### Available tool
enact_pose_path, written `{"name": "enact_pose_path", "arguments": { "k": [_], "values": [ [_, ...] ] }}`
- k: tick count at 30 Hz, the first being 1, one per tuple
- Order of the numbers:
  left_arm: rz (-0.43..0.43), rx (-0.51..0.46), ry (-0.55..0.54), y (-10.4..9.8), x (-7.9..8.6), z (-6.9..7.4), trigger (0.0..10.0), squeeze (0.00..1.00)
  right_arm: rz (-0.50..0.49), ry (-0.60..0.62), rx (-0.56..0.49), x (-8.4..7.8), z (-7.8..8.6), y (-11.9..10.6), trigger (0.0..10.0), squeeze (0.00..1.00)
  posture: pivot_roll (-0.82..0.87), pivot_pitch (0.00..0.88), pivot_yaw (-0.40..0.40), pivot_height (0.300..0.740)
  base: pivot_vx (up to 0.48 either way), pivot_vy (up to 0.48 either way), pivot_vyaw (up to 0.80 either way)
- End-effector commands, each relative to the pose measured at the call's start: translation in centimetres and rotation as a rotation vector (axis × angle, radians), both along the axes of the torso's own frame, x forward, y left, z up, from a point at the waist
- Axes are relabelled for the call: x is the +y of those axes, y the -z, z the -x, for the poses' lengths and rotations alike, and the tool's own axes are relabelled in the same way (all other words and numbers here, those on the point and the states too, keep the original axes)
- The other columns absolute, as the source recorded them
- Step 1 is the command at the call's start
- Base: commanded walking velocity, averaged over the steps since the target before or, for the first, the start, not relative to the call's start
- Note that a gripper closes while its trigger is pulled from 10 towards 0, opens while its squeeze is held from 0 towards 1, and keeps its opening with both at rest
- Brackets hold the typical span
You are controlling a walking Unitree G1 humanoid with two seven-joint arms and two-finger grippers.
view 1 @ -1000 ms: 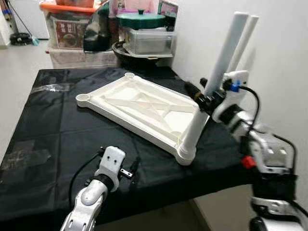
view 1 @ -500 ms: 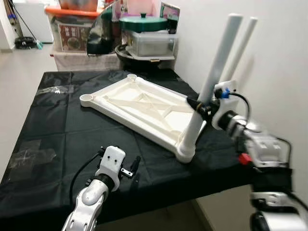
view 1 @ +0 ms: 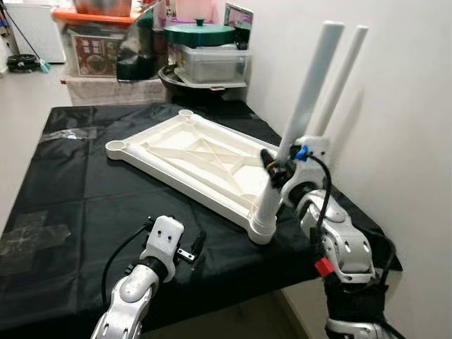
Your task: Building children table
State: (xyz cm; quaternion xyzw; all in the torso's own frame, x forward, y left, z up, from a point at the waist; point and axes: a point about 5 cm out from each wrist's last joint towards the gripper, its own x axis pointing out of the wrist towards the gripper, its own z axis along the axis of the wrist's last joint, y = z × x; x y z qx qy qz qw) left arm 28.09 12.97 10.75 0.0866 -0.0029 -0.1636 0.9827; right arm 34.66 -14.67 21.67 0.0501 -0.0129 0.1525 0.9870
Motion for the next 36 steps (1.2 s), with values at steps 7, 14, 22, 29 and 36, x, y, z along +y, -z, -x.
{"name": "enact_pose_path", "arguments": {
  "k": [7,14,22,29,36],
  "values": [
    [-0.005,0.017,0.002,0.3,-0.1,0.1,10.0,0.0,0.041,-0.43,-0.12,-2.1,0.8,-3.6,10.0,0.0,0.09,0.0,-0.129,0.74,0.0,0.0,0.0],
    [-0.002,0.014,0.004,0.3,-0.3,-0.1,10.0,0.0,0.162,-0.472,-0.016,-3.5,0.7,-1.1,2.5,0.0,0.08,0.0,-0.131,0.74,0.0,0.0,0.0],
    [-0.003,0.016,0.005,0.4,-0.4,0.0,10.0,0.0,0.1,0.196,0.171,-6.7,-2.1,2.6,0.0,0.0,0.08,0.0,-0.128,0.74,0.0,0.0,0.0],
    [-0.004,0.018,0.008,0.5,-0.4,0.2,10.0,0.0,-0.071,0.505,0.167,-3.5,0.7,4.2,0.0,0.0,0.09,0.0,-0.125,0.74,0.0,0.0,0.0],
    [-0.009,0.024,0.005,0.6,-0.3,0.2,10.0,0.0,-0.046,0.192,0.066,1.6,1.6,3.0,10.0,1.0,0.08,0.0,-0.126,0.74,0.0,0.0,0.0]
  ]
}}
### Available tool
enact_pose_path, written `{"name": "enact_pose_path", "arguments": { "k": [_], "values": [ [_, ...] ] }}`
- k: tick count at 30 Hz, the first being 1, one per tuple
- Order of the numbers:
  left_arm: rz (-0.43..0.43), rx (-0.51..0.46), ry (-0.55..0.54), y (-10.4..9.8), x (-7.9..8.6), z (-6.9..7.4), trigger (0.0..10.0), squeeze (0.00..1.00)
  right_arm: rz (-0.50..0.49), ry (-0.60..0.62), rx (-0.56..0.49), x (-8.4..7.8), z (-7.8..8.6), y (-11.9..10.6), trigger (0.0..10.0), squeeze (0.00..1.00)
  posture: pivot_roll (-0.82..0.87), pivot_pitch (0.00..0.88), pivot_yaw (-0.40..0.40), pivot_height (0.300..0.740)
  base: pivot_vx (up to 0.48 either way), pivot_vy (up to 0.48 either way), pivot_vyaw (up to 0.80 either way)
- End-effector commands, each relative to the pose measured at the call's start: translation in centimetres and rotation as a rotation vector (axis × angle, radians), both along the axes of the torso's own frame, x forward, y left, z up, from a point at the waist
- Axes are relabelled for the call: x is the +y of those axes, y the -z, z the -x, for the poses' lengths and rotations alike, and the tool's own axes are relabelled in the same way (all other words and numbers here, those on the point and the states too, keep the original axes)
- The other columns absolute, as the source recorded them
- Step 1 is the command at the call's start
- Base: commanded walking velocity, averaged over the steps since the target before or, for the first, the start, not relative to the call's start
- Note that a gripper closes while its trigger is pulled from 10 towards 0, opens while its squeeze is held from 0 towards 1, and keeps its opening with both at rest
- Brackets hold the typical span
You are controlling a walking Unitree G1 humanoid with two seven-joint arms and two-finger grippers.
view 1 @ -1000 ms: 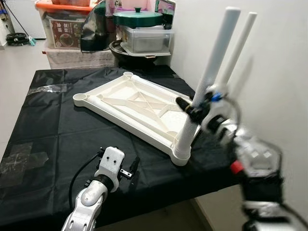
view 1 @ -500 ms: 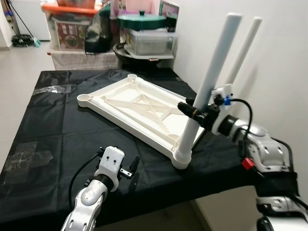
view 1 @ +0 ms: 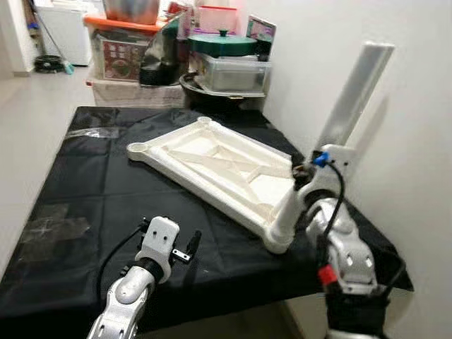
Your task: Building children table
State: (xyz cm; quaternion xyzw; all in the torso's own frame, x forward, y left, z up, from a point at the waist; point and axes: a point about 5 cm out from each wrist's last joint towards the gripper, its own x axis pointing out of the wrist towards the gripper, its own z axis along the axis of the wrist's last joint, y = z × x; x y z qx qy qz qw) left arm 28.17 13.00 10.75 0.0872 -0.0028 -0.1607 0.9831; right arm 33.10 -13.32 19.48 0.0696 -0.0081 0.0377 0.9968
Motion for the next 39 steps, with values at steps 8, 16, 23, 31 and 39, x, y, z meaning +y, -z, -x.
{"name": "enact_pose_path", "arguments": {
  "k": [8,16,23,31,39],
  "values": [
    [-0.004,0.026,0.012,0.6,-0.4,0.1,10.0,0.0,-0.021,-0.474,-0.097,-2.9,-0.8,-3.8,10.0,0.0,0.07,0.0,-0.124,0.74,0.0,0.0,0.0],
    [-0.007,0.023,0.007,0.5,-0.3,0.0,10.0,0.0,0.115,-0.612,0.08,-3.6,-0.1,0.9,0.0,0.0,0.08,0.0,-0.132,0.74,0.0,0.0,0.0],
    [-0.011,0.023,0.005,0.6,-0.2,0.0,10.0,0.0,0.033,0.075,0.218,-7.0,-2.2,4.2,0.0,0.0,0.08,0.0,-0.124,0.74,0.0,0.0,0.0],
    [-0.013,0.024,0.013,0.5,-0.3,0.0,10.0,0.0,-0.051,0.311,0.208,-4.8,0.6,5.5,0.0,0.0,0.09,0.0,-0.119,0.74,0.0,0.0,0.0],
    [-0.011,0.031,0.016,0.7,-0.5,0.1,10.0,0.0,-0.074,-0.048,0.058,-1.8,-0.2,2.8,10.0,1.0,0.08,0.0,-0.119,0.74,0.0,0.0,0.0]
  ]
}}
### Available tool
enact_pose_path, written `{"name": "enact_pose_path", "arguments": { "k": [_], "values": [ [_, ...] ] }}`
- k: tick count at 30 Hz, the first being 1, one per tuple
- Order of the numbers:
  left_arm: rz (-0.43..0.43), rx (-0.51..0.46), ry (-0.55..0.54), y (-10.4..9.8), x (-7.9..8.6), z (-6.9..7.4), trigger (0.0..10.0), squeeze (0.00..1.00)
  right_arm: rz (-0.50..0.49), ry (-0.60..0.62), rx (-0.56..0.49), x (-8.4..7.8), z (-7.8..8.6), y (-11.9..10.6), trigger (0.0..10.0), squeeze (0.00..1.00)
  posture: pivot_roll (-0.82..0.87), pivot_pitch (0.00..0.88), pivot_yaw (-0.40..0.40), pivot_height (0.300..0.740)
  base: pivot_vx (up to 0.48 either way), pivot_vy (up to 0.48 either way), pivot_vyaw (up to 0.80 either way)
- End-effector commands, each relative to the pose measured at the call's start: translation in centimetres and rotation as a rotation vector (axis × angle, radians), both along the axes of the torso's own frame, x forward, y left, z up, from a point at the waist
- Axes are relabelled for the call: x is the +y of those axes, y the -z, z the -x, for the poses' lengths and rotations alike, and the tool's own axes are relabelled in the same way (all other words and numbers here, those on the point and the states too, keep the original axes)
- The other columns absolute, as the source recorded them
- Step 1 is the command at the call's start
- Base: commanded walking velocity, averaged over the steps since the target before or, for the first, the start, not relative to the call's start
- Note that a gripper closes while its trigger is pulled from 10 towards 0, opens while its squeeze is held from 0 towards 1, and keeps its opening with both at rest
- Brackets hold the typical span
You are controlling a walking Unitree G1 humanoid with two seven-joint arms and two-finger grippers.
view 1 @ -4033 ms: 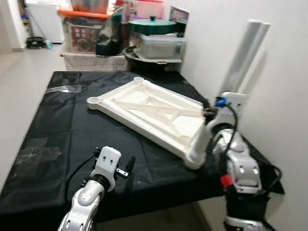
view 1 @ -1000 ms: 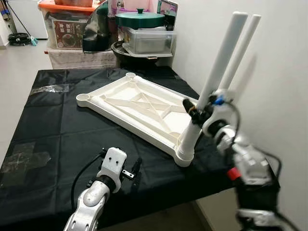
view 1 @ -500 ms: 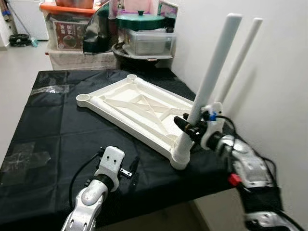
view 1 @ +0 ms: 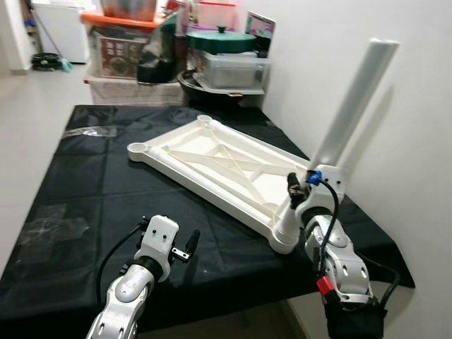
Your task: Building children table
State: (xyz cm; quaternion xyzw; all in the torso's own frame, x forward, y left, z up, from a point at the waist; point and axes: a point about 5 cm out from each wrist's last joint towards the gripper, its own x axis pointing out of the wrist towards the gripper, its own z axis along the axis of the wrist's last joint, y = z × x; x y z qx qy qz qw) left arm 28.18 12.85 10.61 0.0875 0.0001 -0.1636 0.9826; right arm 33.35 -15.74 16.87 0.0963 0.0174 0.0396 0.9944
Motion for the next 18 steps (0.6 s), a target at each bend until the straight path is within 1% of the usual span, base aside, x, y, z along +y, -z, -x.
{"name": "enact_pose_path", "arguments": {
  "k": [1,2,3,5,6,7,9,10,11,12,13,14,16,17,18],
  "values": [
    [-0.008,0.025,0.009,0.5,-0.3,0.1,10.0,0.0,-0.051,-0.184,-0.023,0.0,-0.6,-1.0,10.0,0.55,0.07,0.0,-0.122,0.74,0.0,0.0,0.0],
    [-0.007,0.025,0.008,0.5,-0.3,0.0,10.0,0.0,-0.078,-0.27,-0.04,-0.5,-0.8,-1.8,10.0,0.0,0.07,0.0,-0.125,0.74,0.0,0.0,0.0],
    [-0.007,0.025,0.008,0.5,-0.3,0.0,10.0,0.0,-0.078,-0.27,-0.04,-0.5,-0.8,-1.8,10.0,0.0,0.07,0.0,-0.125,0.74,0.0,0.0,0.0],
    [-0.007,0.023,0.006,0.5,-0.3,0.0,10.0,0.0,-0.058,-0.445,-0.092,-1.4,-0.1,-3.0,10.0,0.0,0.08,0.0,-0.129,0.74,0.0,0.0,0.0],
    [-0.007,0.023,0.006,0.5,-0.3,0.0,10.0,0.0,-0.058,-0.445,-0.092,-1.4,-0.1,-3.0,10.0,0.0,0.08,0.0,-0.129,0.74,0.0,0.0,0.0],
    [-0.005,0.022,0.003,0.5,-0.2,0.0,10.0,0.0,-0.029,-0.521,-0.103,-1.9,0.4,-3.2,10.0,0.0,0.08,0.0,-0.129,0.74,0.0,0.0,0.0],
    [-0.003,0.021,0.001,0.5,-0.2,0.0,10.0,0.0,0.052,-0.597,-0.071,-3.0,1.2,-2.8,10.0,0.0,0.07,0.0,-0.128,0.74,0.0,0.0,0.0],
    [-0.004,0.021,0.003,0.5,-0.3,0.0,10.0,0.0,0.096,-0.613,-0.054,-3.4,1.4,-2.5,7.5,0.0,0.07,0.0,-0.127,0.74,0.0,0.0,0.0],
    [-0.004,0.021,0.003,0.5,-0.3,0.0,10.0,0.0,0.096,-0.613,-0.054,-3.4,1.4,-2.5,7.5,0.0,0.07,0.0,-0.127,0.74,0.0,0.0,0.0],
    [-0.005,0.021,0.005,0.5,-0.3,0.0,10.0,0.0,0.118,-0.626,-0.042,-3.5,1.5,-2.2,4.3,0.0,0.07,0.0,-0.126,0.74,0.0,0.0,0.0],
    [-0.005,0.021,0.006,0.5,-0.3,0.0,10.0,0.0,0.123,-0.63,-0.04,-3.6,1.5,-1.9,0.0,0.0,0.07,0.0,-0.126,0.74,0.0,0.0,0.0],
    [-0.005,0.021,0.007,0.5,-0.3,0.0,10.0,0.0,0.125,-0.622,-0.033,-3.7,1.4,-1.7,0.0,0.0,0.07,0.0,-0.126,0.74,0.0,0.0,0.0],
    [-0.007,0.019,0.007,0.5,-0.3,0.0,10.0,0.0,0.204,-0.545,-0.004,-4.2,0.7,-0.5,0.0,0.0,0.08,0.0,-0.128,0.74,0.0,0.0,0.0],
    [-0.007,0.019,0.007,0.5,-0.3,0.0,10.0,0.0,0.204,-0.545,-0.004,-4.2,0.7,-0.5,0.0,0.0,0.08,0.0,-0.128,0.74,0.0,0.0,0.0],
    [-0.009,0.018,0.006,0.5,-0.3,0.0,10.0,0.0,0.216,-0.416,0.036,-4.8,-0.1,0.1,0.0,0.0,0.08,0.0,-0.128,0.74,0.0,0.0,0.0]
  ]
}}
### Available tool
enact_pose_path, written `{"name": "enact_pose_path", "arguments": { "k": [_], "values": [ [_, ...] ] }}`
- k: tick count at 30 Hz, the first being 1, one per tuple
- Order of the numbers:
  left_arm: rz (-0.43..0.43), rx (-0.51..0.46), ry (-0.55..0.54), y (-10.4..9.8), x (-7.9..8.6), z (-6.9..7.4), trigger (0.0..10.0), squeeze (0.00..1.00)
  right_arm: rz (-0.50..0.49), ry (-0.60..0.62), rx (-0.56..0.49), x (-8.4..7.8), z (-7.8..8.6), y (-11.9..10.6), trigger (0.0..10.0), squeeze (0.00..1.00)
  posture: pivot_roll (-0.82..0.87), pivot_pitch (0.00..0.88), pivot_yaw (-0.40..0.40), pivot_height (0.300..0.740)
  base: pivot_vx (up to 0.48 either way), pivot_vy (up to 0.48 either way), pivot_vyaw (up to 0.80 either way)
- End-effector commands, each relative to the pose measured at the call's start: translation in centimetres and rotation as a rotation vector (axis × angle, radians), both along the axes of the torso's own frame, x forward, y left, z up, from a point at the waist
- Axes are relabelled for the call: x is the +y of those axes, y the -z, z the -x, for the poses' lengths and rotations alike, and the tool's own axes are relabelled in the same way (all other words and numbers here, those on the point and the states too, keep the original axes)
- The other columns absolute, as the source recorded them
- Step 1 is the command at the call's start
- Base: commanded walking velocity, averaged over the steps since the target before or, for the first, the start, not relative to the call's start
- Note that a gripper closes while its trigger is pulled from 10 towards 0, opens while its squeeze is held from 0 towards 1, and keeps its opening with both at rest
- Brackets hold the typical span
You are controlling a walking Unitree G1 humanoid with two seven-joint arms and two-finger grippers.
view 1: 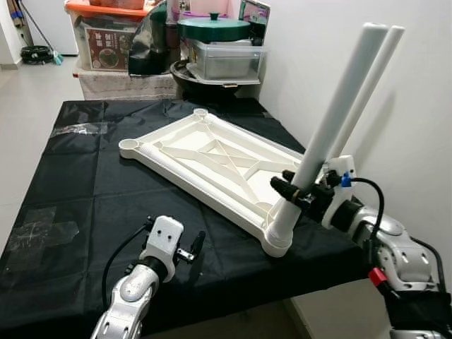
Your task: Building children table
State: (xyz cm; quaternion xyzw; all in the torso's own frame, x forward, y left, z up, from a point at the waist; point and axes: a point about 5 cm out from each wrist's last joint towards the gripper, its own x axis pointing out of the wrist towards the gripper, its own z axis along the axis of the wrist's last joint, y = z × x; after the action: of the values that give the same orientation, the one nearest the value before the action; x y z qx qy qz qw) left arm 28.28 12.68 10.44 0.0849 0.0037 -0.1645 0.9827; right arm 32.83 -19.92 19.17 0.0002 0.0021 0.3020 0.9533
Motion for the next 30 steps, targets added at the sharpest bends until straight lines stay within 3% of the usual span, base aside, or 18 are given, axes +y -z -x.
{"name": "enact_pose_path", "arguments": {
  "k": [1,2,3,4,5,7,10,12,13,16,17,21,22,23,26,27,29,30],
  "values": [
    [-0.014,0.008,0.004,0.3,-0.1,0.0,10.0,0.0,0.07,0.207,0.121,-1.1,-1.1,2.7,0.0,0.0,0.08,0.0,-0.128,0.74,0.0,0.0,0.0],
    [-0.014,0.008,0.004,0.3,-0.1,0.0,10.0,0.0,0.07,0.207,0.121,-1.1,-1.1,2.7,0.0,0.0,0.08,0.0,-0.128,0.74,0.0,0.0,0.0],
    [-0.014,0.008,0.002,0.3,0.0,0.1,10.0,0.0,0.042,0.412,0.13,-1.9,-1.7,2.9,0.0,0.0,0.08,0.0,-0.127,0.74,0.0,0.0,0.0],
    [-0.014,0.008,0.002,0.3,0.0,0.1,10.0,0.0,0.042,0.412,0.13,-1.9,-1.7,2.9,0.0,0.0,0.08,0.0,-0.127,0.74,0.0,0.0,0.0],
    [-0.017,0.011,0.004,0.4,0.0,0.1,10.0,0.0,-0.02,0.59,0.155,-1.6,-1.9,3.4,0.0,0.0,0.08,0.0,-0.121,0.74,0.0,0.0,0.0],
    [-0.019,0.012,0.007,0.4,0.0,0.1,10.0,0.0,-0.047,0.682,0.178,-0.7,-1.6,3.9,0.0,0.0,0.08,0.0,-0.117,0.74,0.0,0.0,0.0],
    [-0.02,0.013,0.011,0.4,-0.1,0.2,10.0,0.0,-0.06,0.718,0.184,0.4,-1.3,4.1,0.0,0.0,0.08,0.0,-0.117,0.74,0.0,0.0,0.0],
    [-0.021,0.013,0.015,0.4,-0.2,0.1,10.0,0.0,-0.064,0.681,0.206,2.6,-0.9,4.3,0.0,0.0,0.08,0.0,-0.115,0.74,0.0,0.0,0.0],
    [-0.019,0.013,0.016,0.4,-0.2,0.1,10.0,0.0,-0.07,0.601,0.178,4.7,-0.3,3.9,10.0,0.0,0.08,0.0,-0.115,0.74,0.0,0.0,0.0],
    [-0.018,0.013,0.016,0.4,-0.2,0.1,10.0,0.0,-0.081,0.548,0.153,6.0,0.2,3.5,10.0,0.0,0.08,0.0,-0.116,0.74,0.0,0.0,0.0],
    [-0.016,0.013,0.016,0.4,-0.2,0.1,10.0,0.0,-0.09,0.507,0.134,6.4,0.3,3.2,10.0,1.0,0.08,0.0,-0.12,0.74,0.0,0.0,0.0],
    [-0.012,0.014,0.018,0.4,-0.4,0.2,10.0,0.0,-0.059,0.456,0.094,5.5,-0.4,2.3,10.0,1.0,0.07,0.0,-0.12,0.74,0.0,0.0,0.0],
    [-0.01,0.014,0.018,0.5,-0.4,0.2,10.0,0.0,-0.096,0.375,0.083,5.0,-0.9,1.4,10.0,0.0,0.07,0.0,-0.12,0.74,0.0,0.0,0.0],
    [-0.01,0.014,0.018,0.5,-0.4,0.2,10.0,0.0,-0.096,0.375,0.083,5.0,-0.9,1.4,10.0,0.0,0.07,0.0,-0.12,0.74,0.0,0.0,0.0],
    [-0.006,0.015,0.021,0.5,-0.5,0.2,10.0,0.0,-0.148,0.011,0.051,4.1,-0.4,-1.4,10.0,0.0,0.07,0.0,-0.125,0.74,0.0,0.0,0.0],
    [-0.006,0.015,0.021,0.5,-0.5,0.2,10.0,0.0,-0.148,0.011,0.051,4.1,-0.4,-1.4,10.0,0.0,0.07,0.0,-0.125,0.74,0.0,0.0,0.0],
    [-0.007,0.016,0.021,0.6,-0.5,0.1,10.0,0.0,-0.049,-0.2,0.072,4.4,1.1,-1.0,10.0,0.0,0.07,0.0,-0.13,0.74,0.0,0.0,0.0],
    [-0.007,0.016,0.021,0.6,-0.5,0.1,10.0,0.0,-0.049,-0.2,0.072,4.4,1.1,-1.0,10.0,0.0,0.07,0.0,-0.13,0.74,0.0,0.0,0.0]
  ]
}}
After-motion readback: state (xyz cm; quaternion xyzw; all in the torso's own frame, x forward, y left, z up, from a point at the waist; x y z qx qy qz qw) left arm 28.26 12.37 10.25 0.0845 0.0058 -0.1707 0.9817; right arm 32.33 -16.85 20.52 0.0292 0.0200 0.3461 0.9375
